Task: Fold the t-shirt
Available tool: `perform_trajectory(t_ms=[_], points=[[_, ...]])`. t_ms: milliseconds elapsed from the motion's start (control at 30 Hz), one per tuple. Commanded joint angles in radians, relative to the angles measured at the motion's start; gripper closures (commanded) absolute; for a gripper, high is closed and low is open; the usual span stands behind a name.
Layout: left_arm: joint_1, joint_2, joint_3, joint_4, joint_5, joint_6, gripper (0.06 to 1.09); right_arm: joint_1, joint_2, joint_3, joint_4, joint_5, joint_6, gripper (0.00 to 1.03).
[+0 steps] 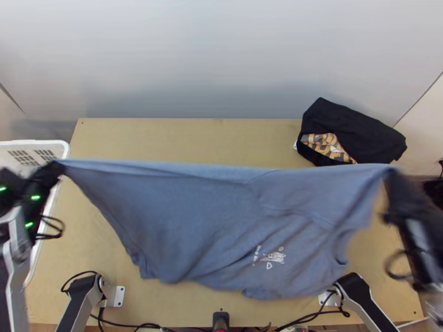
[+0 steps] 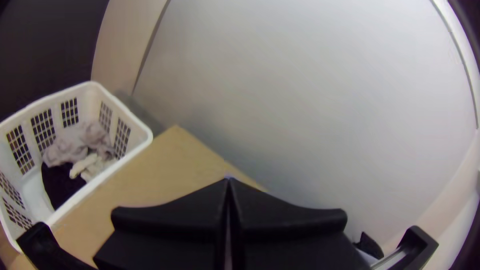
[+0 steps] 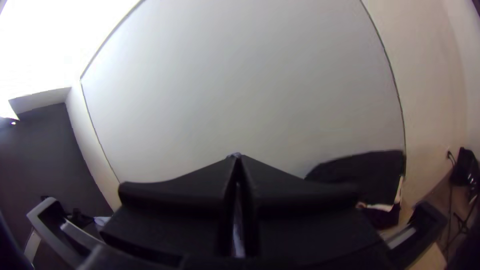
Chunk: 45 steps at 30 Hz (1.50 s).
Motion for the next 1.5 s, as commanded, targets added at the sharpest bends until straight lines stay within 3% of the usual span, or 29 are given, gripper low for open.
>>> perform_trajectory(t_ms=[0,233,433,767,900,933,967,1000,1033,1067,1167,1367,1467], points=[[-0.042,0.131,-0.324,0.199,0.023,0.002,1.04,0.002,0.092,-0.403,0.262,-0.062,0.091,1.00],[-0.085,0.567,-0.251,0.479,0.017,-0.004,1.04,-0.127,0.519,-0.374,0.532,-0.219,0.158,1.00],[-0.082,0.903,-0.023,0.556,0.008,-0.030,1.04,-0.196,0.818,-0.186,0.577,-0.270,0.187,1.00],[-0.077,1.397,0.494,0.412,-0.028,-0.029,1.04,-0.219,1.214,0.176,0.492,-0.242,0.192,1.00],[-0.077,1.510,0.612,0.355,-0.040,-0.035,1.04,-0.210,1.313,0.250,0.477,-0.233,0.217,1.00],[-0.080,1.521,0.621,0.353,-0.040,-0.041,1.02,-0.205,1.329,0.262,0.469,-0.233,0.220,1.00],[-0.083,1.530,0.629,0.352,-0.039,-0.042,0.91,-0.199,1.341,0.270,0.469,-0.233,0.224,1.00],[-0.086,1.541,0.638,0.343,-0.039,-0.042,0.70,-0.196,1.350,0.278,0.469,-0.233,0.229,0.93],[-0.089,1.545,0.647,0.324,-0.035,-0.042,0.46,-0.196,1.353,0.284,0.456,-0.239,0.237,0.79],[-0.093,1.550,0.661,0.292,-0.020,-0.042,0.34,-0.196,1.361,0.296,0.439,-0.263,0.244,0.64],[-0.105,1.535,0.667,0.228,-0.003,-0.044,0.12,-0.210,1.370,0.348,0.347,-0.382,0.289,0.22],[-0.111,1.384,0.611,0.199,0.006,-0.047,0.10,-0.210,1.254,0.460,-0.012,-0.375,0.289,0.06],[-0.111,1.289,0.595,0.146,0.008,-0.024,0.10,-0.211,1.139,0.460,-0.144,-0.360,0.296,0.06]])
